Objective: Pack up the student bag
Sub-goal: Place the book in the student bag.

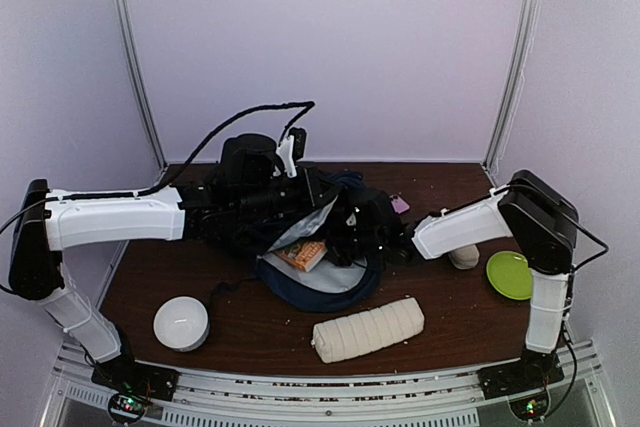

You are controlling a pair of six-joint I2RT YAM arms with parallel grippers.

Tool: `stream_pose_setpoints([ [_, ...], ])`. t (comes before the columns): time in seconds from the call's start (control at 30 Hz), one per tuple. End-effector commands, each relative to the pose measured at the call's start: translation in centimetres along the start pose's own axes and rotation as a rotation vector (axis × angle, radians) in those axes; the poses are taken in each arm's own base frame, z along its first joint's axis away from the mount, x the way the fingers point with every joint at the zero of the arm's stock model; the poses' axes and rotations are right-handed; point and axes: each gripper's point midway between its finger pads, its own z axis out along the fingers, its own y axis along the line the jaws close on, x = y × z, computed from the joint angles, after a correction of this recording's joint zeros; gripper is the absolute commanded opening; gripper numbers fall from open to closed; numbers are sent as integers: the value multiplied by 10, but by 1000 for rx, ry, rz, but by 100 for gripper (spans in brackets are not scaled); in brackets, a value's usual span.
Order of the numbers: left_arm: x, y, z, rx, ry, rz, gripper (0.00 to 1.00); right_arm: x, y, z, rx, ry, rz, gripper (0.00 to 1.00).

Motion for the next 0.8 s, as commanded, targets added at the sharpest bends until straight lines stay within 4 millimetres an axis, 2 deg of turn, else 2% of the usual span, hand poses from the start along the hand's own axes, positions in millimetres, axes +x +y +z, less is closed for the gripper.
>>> stream_pose_setpoints([
  [0.0,-48,-61,-20,197,-158,8,0,-11,4,-20,57,-44,-95,58],
  [0.13,-45,-60,-16,198,-148,7,0,-18,-8,-31,168,-53,-179,60],
  [0.23,-44,-60,-15,198,-142,8,0,-25,-24,-43,249,-66,-211,60],
  [0.5,-44,-62,-13,203,-135,18,0,-43,-25,-72,262,-153,-267,62],
  [0.77,-40,-65,-11,224,-117,8,0,-65,-27,-63,306,-162,-353,61],
])
